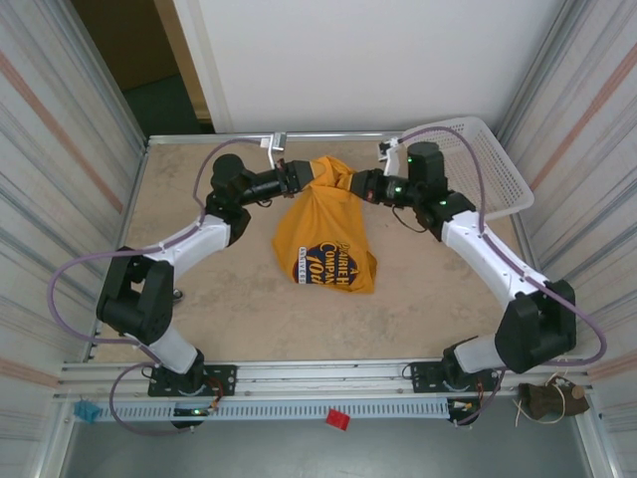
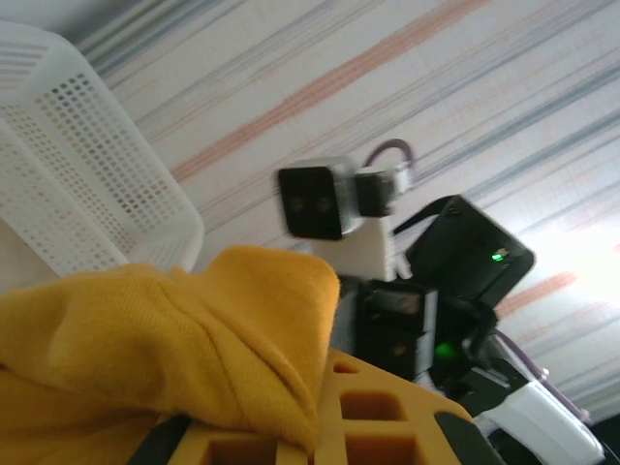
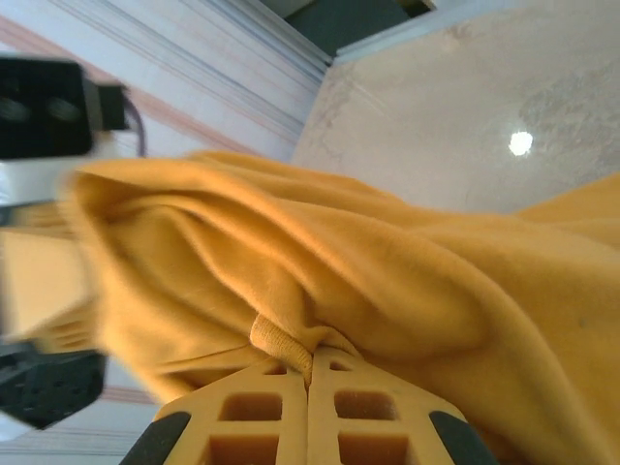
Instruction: Fold the inside-out t-shirt
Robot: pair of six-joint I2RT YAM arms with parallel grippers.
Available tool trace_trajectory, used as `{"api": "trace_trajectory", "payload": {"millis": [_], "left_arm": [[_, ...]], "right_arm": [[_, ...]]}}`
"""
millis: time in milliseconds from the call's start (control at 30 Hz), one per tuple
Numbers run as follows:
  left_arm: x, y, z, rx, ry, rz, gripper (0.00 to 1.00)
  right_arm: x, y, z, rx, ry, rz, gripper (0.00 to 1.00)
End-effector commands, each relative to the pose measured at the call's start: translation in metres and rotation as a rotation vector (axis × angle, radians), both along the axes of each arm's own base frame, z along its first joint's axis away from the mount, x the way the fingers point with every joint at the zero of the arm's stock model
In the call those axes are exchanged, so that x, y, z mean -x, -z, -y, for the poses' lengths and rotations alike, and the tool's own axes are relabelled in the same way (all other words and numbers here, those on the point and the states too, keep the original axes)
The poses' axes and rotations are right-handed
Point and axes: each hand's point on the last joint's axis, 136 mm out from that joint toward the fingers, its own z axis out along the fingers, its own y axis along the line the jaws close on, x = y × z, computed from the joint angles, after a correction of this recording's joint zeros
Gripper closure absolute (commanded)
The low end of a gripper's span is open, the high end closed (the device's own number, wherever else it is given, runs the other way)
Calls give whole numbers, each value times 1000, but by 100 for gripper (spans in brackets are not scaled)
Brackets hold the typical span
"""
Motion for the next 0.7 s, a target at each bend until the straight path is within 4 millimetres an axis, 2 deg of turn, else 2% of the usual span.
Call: {"api": "trace_trajectory", "payload": {"millis": [0, 67, 100, 200, 233, 300, 467, 567, 667], "left_arm": [[-15, 11, -21, -18, -121, -3, 100], [-22, 26, -26, -28, -148, -36, 100], [-24, 31, -27, -35, -150, -47, 97], [-26, 41, -26, -61, -145, -56, 63], [-26, 42, -28, -70, -147, -52, 55], [-22, 40, -35, -104, -159, -33, 48], [2, 20, -49, -296, -199, 101, 37], [20, 2, -42, -407, -179, 211, 34], [27, -11, -32, -433, -151, 291, 32]], "right_arm": [[29, -91, 17, -94, -69, 203, 100], [46, -119, 21, -131, -107, 262, 100], [56, -132, 22, -147, -130, 296, 100], [73, -152, 23, -175, -165, 376, 100], [73, -153, 25, -172, -161, 385, 100], [67, -145, 27, -164, -160, 370, 100], [59, -122, 25, -184, -260, 310, 100], [61, -117, 21, -194, -331, 300, 100], [59, -118, 18, -197, -368, 292, 100]]}}
